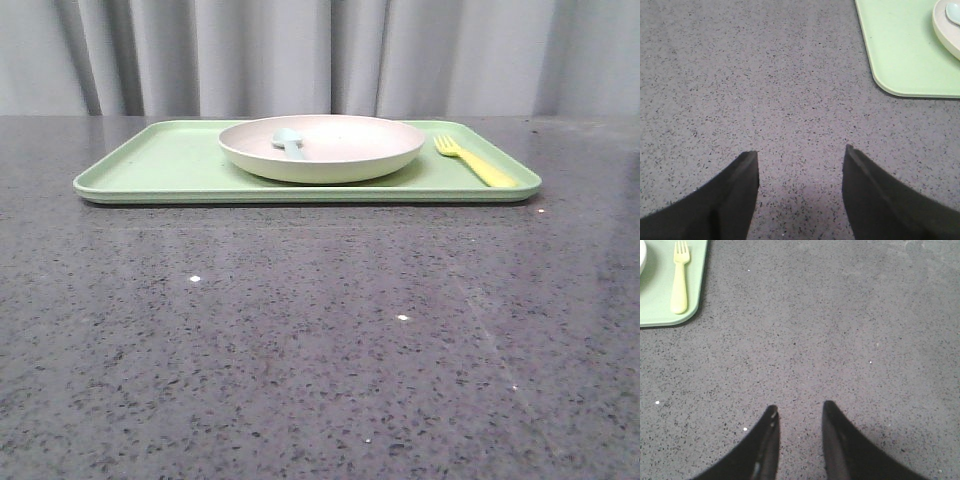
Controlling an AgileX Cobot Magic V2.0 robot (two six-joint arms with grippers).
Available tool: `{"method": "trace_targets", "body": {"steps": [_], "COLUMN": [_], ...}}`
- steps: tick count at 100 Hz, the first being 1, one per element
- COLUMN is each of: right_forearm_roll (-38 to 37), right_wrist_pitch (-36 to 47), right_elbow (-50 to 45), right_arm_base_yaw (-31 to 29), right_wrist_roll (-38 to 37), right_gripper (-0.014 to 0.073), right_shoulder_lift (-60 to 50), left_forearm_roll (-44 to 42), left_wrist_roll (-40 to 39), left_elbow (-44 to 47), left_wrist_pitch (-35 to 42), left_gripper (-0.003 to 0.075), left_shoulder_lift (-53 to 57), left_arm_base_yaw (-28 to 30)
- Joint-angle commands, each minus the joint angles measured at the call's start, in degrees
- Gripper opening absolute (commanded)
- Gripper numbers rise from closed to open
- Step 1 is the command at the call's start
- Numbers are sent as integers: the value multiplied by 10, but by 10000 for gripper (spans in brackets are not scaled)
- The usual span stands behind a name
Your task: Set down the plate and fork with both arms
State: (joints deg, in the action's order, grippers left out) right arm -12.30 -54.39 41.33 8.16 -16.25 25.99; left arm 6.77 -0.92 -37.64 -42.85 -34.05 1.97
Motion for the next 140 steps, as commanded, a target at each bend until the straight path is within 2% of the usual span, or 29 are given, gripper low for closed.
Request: {"method": "trace_targets", "body": {"steps": [1,8,17,28,140], "right_forearm_roll": [-13,-13,-13,-13,-6], "right_wrist_pitch": [37,37,37,37,56], "right_elbow": [14,14,14,14,14], "right_arm_base_yaw": [-5,-5,-5,-5,-5], "right_wrist_roll": [3,3,3,3,3], "right_gripper": [90,-8,-127,-119,-119], "right_shoulder_lift": [4,4,4,4,4], "left_forearm_roll": [7,7,7,7,-10], "left_wrist_roll": [-4,-4,-4,-4,-4], "left_elbow": [-15,-15,-15,-15,-14], "left_wrist_pitch": [42,42,42,42,57], "left_gripper": [330,265,142,-24,-20], "left_shoulder_lift": [-1,-1,-1,-1,0], "left_arm_base_yaw": [1,1,1,1,1]}}
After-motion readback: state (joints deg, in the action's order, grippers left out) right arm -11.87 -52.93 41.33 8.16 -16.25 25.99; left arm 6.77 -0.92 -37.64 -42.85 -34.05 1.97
